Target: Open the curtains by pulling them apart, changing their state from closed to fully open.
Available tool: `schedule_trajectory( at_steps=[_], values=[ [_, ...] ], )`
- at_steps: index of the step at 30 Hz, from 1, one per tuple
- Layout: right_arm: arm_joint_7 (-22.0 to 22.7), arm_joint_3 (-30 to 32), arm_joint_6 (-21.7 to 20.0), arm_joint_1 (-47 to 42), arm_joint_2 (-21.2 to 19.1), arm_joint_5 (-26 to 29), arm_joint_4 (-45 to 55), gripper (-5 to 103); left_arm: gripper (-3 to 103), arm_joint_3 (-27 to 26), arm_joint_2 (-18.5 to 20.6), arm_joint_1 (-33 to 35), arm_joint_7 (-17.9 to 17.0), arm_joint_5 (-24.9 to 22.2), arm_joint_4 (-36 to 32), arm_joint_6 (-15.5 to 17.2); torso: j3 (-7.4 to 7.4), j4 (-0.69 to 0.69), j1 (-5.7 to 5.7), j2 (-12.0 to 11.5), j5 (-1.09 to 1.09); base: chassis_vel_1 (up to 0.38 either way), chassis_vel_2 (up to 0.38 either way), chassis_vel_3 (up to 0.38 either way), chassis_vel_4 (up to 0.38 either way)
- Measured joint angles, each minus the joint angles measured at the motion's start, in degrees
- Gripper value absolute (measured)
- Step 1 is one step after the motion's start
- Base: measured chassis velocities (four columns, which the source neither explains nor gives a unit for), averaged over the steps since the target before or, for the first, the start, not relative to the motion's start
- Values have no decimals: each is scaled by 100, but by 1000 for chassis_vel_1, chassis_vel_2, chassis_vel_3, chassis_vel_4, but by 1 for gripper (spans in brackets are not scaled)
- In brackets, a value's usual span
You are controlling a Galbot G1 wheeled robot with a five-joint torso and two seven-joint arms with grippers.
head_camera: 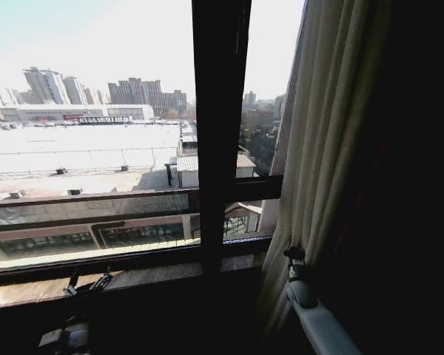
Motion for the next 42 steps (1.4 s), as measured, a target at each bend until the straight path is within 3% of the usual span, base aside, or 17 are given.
schedule_trajectory(
  at_steps=[1, 3, 5, 6, 9, 13, 15, 18, 21, 24, 26, 29, 42],
  values=[
    [0, 0, 0, 0, 0, 0, 0, -1, 100, 0, 0, 0, 0, 0, 0, 0, 0, 0, 0, 0, 0, 0, 0, 0, 0],
    [-425, -56, -10, -225, -48, 174, 370, 5, 100, 0, 0, 0, 0, 0, 0, 0, 0, 0, 0, 0, 2, 0, 0, 0, 0],
    [-581, -106, -16, -414, -85, 367, 711, 15, 100, 1, 0, 0, 1, 0, 0, 0, 0, -1, 0, 0, 0, 0, 0, 0, 0],
    [-581, -106, -16, -414, -85, 367, 711, 15, 100, 1, 0, 0, 1, 0, 0, 0, 0, -1, 0, 0, 0, 0, 0, 0, 0],
    [-636, -148, 186, -688, -159, 376, 1159, 31, 100, 1, 0, 0, 0, 0, 0, 0, 0, 1, 0, 0, -1, 0, 0, 0, 0],
    [-686, -153, 186, -845, -221, 380, 1387, 36, 100, 1, 0, 0, 1, 0, 0, 0, 0, 0, 0, 0, -1, 0, 0, 0, 0],
    [-834, -126, 213, -1127, -312, 370, 1669, 53, 100, 1, 0, 0, 0, 0, 0, 0, 0, 0, 0, 0, 0, 0, 0, 0, 0],
    [-910, -97, 306, -1272, -323, 361, 1740, 58, 100, 1, 0, 0, 1, 0, 0, 0, 0, 0, 0, 0, 0, 0, 0, 0, 0],
    [-1058, -62, 478, -1409, -322, 377, 1794, 76, 100, 1, 0, 0, 0, 0, 0, 0, 0, 0, 0, 0, -1, 0, 0, 0, 0],
    [-1095, -61, 527, -1428, -319, 397, 1801, 80, 100, 1, 0, 0, 0, 0, 0, 0, 0, 0, 0, 0, -1, 0, 0, 0, 0],
    [-1099, -59, 541, -1428, -316, 402, 1801, 91, 100, 0, 0, 0, 0, 0, 0, 0, 0, 0, 0, 0, 0, 0, 0, 0, 0],
    [-1099, -58, 544, -1428, -313, 403, 1801, 99, 100, 1, 0, 0, 0, 0, 0, 0, 0, 0, 0, 0, 0, 0, 0, 0, 0],
    [-1094, -55, 545, -1411, -307, 404, 1782, 100, 100, 1, 0, 0, 0, 0, 0, 0, 0, 0, 1, 0, 0, 6, 2, -10, -2]
  ],
)
